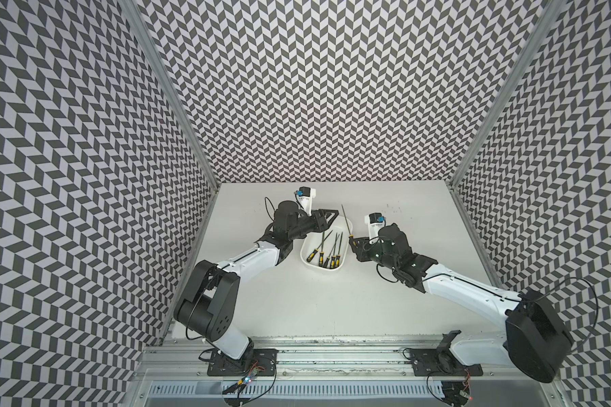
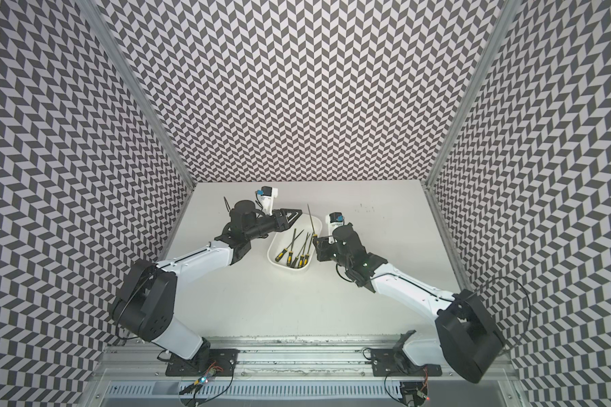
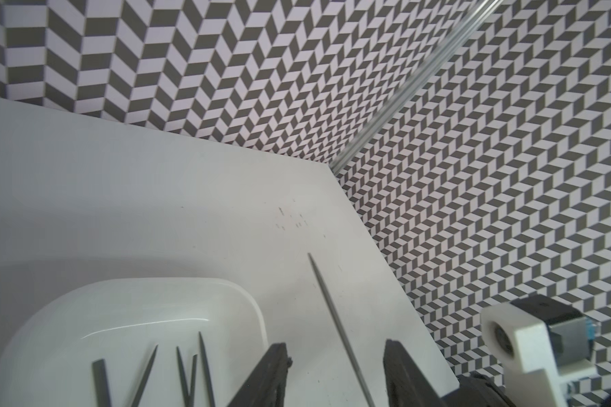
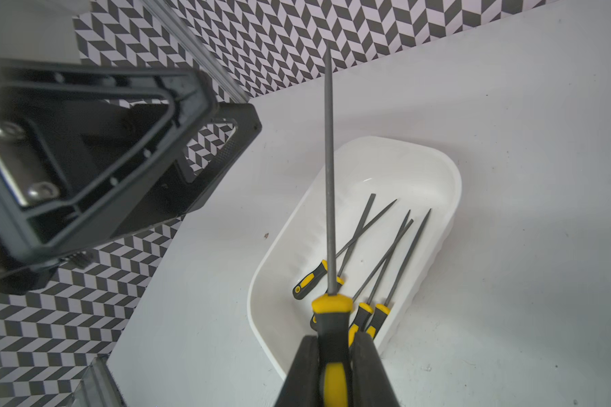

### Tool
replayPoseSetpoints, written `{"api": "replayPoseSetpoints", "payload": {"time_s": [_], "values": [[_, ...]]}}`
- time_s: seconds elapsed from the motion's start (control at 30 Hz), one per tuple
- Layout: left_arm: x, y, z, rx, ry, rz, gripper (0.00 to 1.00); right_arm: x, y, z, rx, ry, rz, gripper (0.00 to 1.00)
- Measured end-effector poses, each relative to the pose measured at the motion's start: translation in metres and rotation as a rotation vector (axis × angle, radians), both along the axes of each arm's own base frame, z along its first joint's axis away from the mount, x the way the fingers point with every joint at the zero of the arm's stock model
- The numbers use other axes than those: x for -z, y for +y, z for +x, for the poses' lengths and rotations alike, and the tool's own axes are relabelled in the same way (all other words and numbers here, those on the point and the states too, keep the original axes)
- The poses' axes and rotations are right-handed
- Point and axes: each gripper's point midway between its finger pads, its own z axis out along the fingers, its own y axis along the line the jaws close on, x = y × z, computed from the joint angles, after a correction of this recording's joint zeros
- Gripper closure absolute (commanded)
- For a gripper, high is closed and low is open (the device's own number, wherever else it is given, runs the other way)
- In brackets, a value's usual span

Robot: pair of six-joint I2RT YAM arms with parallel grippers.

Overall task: Put the file tool into the storage box
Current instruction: Pick up the file tool from the center of the board, then place the file tool in the storage box.

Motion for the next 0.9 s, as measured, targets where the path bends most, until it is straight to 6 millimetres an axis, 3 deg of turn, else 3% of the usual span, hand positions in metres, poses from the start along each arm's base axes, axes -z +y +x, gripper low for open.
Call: {"api": "replayPoseSetpoints", "payload": {"time_s": [0.23, 0.53, 0.6, 0.73, 0.9], "values": [[0.008, -0.021, -0.01, 0.059, 0.009, 0.0, 0.51, -0.018, 0.021, 0.008, -0.069, -0.034, 0.049, 0.89], [0.017, -0.022, -0.007, 0.044, 0.024, 0.029, 0.52, -0.018, 0.033, 0.008, -0.118, -0.027, 0.073, 0.89], [0.018, -0.021, -0.006, 0.037, 0.027, 0.036, 0.59, -0.018, 0.033, 0.008, -0.118, -0.027, 0.072, 0.89], [0.019, -0.019, -0.003, 0.017, 0.021, 0.05, 0.99, -0.019, 0.033, 0.008, -0.117, -0.029, 0.074, 0.89], [0.003, -0.032, -0.008, 0.049, -0.014, 0.038, 1.0, -0.02, 0.029, 0.008, -0.113, -0.036, 0.059, 0.89]]}}
